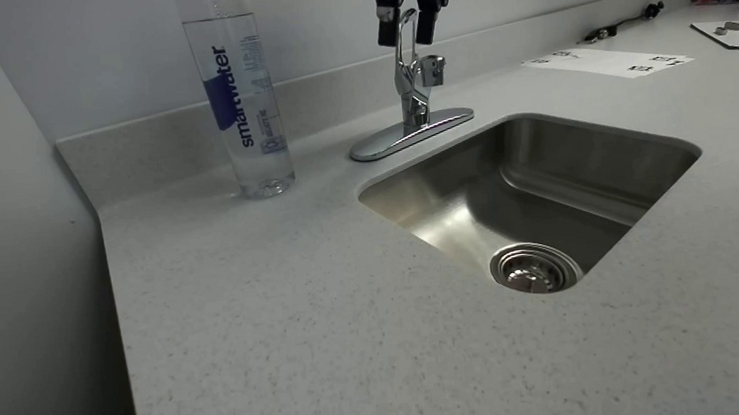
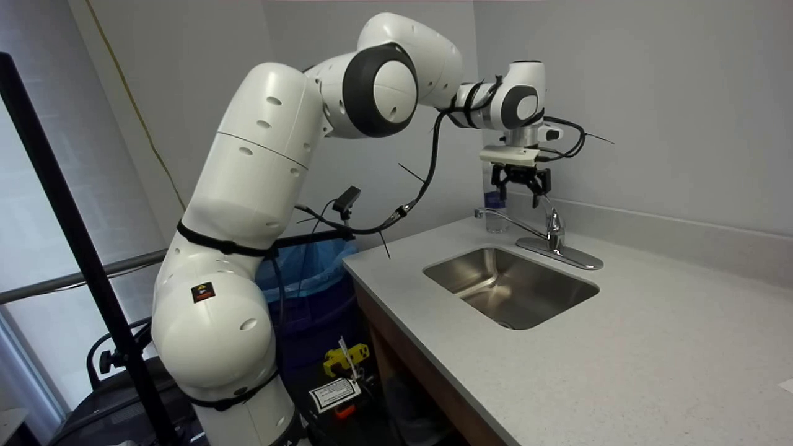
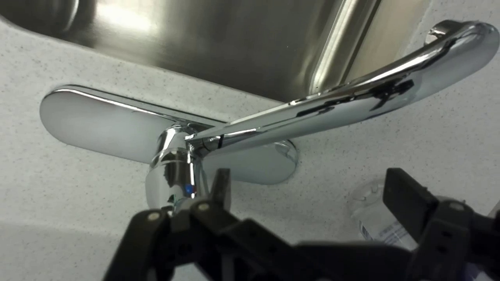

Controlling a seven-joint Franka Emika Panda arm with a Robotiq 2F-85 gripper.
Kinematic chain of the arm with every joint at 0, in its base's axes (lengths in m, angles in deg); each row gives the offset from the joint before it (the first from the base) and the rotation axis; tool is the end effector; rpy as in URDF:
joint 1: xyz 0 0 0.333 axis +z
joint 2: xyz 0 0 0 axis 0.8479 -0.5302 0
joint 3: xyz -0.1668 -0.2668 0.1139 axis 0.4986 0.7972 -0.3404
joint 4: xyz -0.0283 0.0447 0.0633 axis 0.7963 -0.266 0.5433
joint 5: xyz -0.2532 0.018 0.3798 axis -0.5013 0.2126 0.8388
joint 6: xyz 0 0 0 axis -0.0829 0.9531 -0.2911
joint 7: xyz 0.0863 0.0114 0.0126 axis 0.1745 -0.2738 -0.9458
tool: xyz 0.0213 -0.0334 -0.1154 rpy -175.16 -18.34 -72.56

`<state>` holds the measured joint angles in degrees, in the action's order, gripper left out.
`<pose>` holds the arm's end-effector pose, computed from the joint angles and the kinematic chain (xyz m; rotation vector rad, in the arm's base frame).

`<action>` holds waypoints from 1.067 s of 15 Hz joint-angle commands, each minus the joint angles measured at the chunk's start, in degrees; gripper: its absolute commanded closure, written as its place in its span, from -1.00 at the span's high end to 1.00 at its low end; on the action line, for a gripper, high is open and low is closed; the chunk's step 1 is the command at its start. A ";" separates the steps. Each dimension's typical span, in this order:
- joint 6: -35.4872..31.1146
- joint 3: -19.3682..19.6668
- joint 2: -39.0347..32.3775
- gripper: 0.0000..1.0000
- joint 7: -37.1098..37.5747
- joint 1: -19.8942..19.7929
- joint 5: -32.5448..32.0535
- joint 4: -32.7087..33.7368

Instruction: Slide the spout to the left

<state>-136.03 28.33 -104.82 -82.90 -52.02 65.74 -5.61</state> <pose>0.7952 0.1664 0.3868 -2.9669 -0.3823 -0.1756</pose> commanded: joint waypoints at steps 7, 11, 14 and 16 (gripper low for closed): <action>-11.20 -0.89 14.07 1.00 -2.28 -1.14 4.36 -16.99; -19.53 -0.71 20.58 1.00 -1.74 -0.80 4.11 -26.18; -24.88 -0.54 25.40 1.00 -1.10 -0.53 3.72 -33.15; -27.91 -0.46 28.48 1.00 -0.66 -0.40 3.70 -37.39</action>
<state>-158.77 28.23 -83.22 -83.48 -52.13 68.28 -33.84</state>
